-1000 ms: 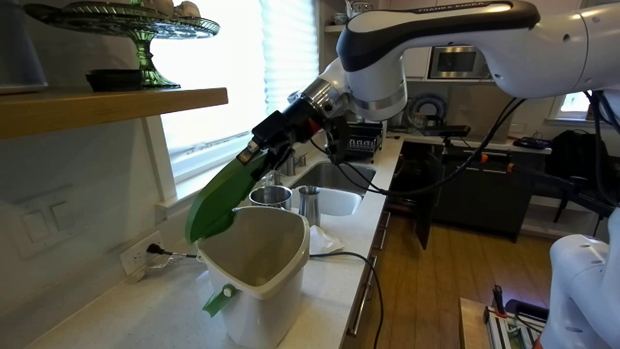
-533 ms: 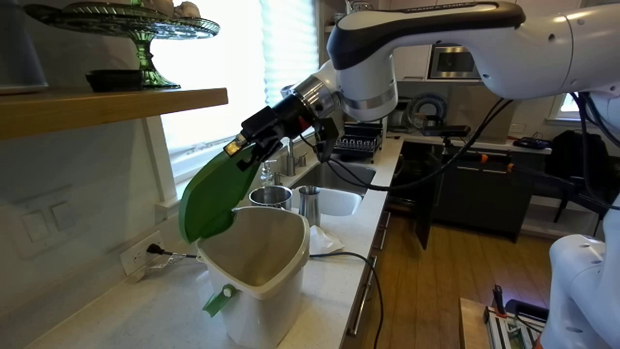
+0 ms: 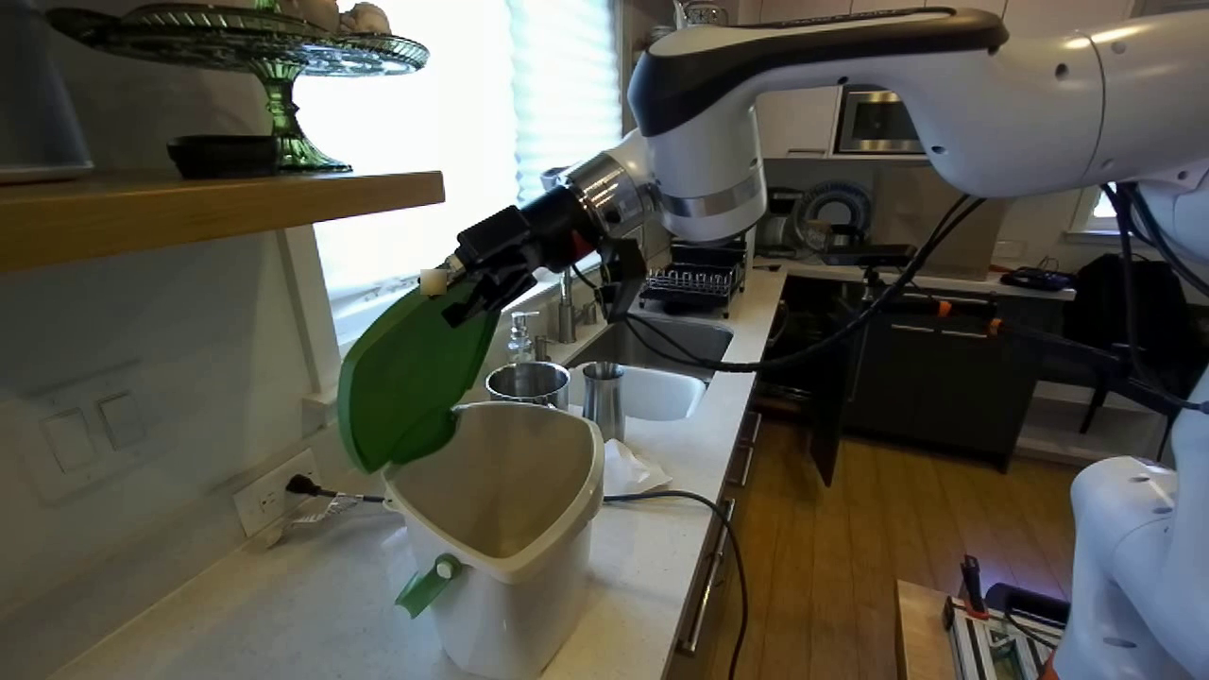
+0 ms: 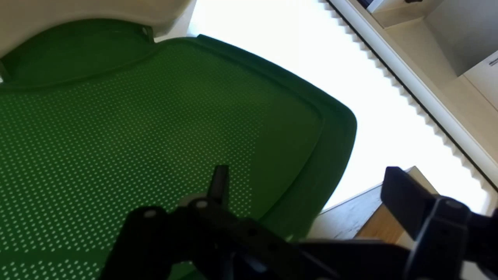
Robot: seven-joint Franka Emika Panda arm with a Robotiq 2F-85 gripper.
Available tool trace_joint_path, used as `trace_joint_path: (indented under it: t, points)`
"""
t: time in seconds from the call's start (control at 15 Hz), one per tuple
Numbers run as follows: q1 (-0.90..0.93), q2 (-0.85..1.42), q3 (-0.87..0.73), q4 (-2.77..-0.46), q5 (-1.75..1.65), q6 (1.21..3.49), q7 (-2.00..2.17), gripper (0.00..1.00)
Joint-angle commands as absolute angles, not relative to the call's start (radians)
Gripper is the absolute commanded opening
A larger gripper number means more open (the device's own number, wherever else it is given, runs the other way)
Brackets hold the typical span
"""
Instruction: Open the lid on the bin and put a paper towel into it
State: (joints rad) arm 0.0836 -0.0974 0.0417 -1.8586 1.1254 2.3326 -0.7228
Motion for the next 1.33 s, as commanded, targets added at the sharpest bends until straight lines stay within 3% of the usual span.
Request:
trace_joint_path:
  t: [0.0, 0.53, 1.27]
  points:
    - [0.089, -0.081, 0.049, -1.846, 1.19, 2.369, -0.796, 1.0]
    - [0.075, -0.123, 0.054, -1.889, 1.08, 2.349, -0.678, 1.0]
    - [0.006, -0.314, 0.01, -2.003, 0.46, 2.213, -0.246, 1.0]
